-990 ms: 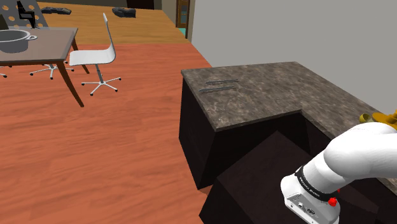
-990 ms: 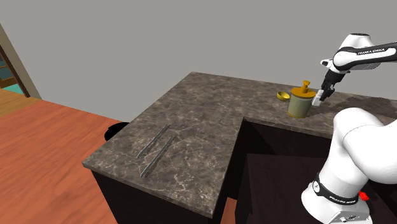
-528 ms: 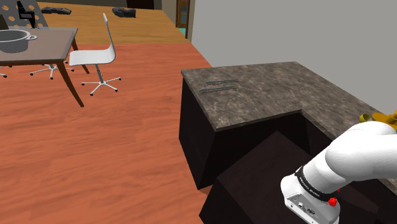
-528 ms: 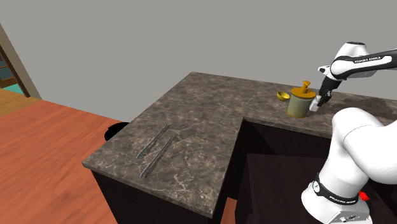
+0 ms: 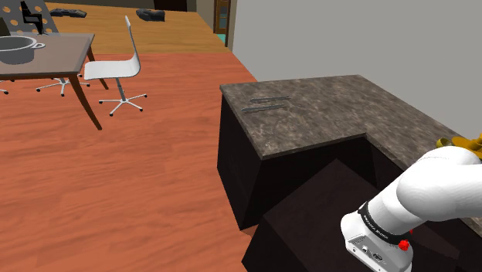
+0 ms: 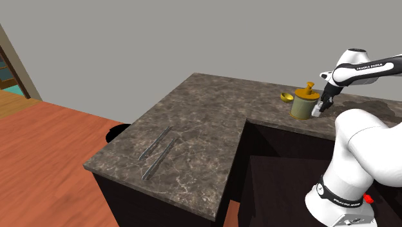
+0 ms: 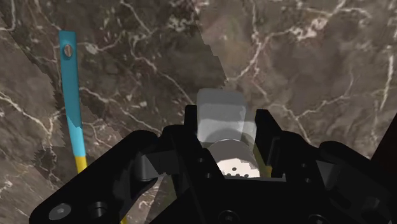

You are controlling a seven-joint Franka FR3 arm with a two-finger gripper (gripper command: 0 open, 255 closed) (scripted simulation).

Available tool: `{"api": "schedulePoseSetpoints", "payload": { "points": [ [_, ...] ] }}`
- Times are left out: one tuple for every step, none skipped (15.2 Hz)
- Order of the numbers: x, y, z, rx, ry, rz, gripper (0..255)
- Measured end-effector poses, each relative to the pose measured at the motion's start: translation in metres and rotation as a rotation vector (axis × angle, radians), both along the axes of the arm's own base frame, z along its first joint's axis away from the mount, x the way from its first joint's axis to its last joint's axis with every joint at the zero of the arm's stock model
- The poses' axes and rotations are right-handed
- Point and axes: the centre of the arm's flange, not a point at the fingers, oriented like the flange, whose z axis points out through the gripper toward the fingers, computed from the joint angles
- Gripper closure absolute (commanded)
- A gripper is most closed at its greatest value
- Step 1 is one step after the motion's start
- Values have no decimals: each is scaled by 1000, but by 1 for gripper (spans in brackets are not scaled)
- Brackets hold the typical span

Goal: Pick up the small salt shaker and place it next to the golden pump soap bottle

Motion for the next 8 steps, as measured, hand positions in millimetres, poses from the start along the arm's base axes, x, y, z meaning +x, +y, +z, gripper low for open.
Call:
{"api": "schedulePoseSetpoints", "payload": {
  "points": [
    [0,0,0,0,0,0,255],
    [0,0,0,0,0,0,255],
    [0,0,0,0,0,0,255],
    [0,0,0,0,0,0,0],
    [0,0,0,0,0,0,0],
    [0,0,0,0,0,0,0],
    [0,0,0,0,0,0,0],
    [0,0,0,0,0,0,0]
  ]
}}
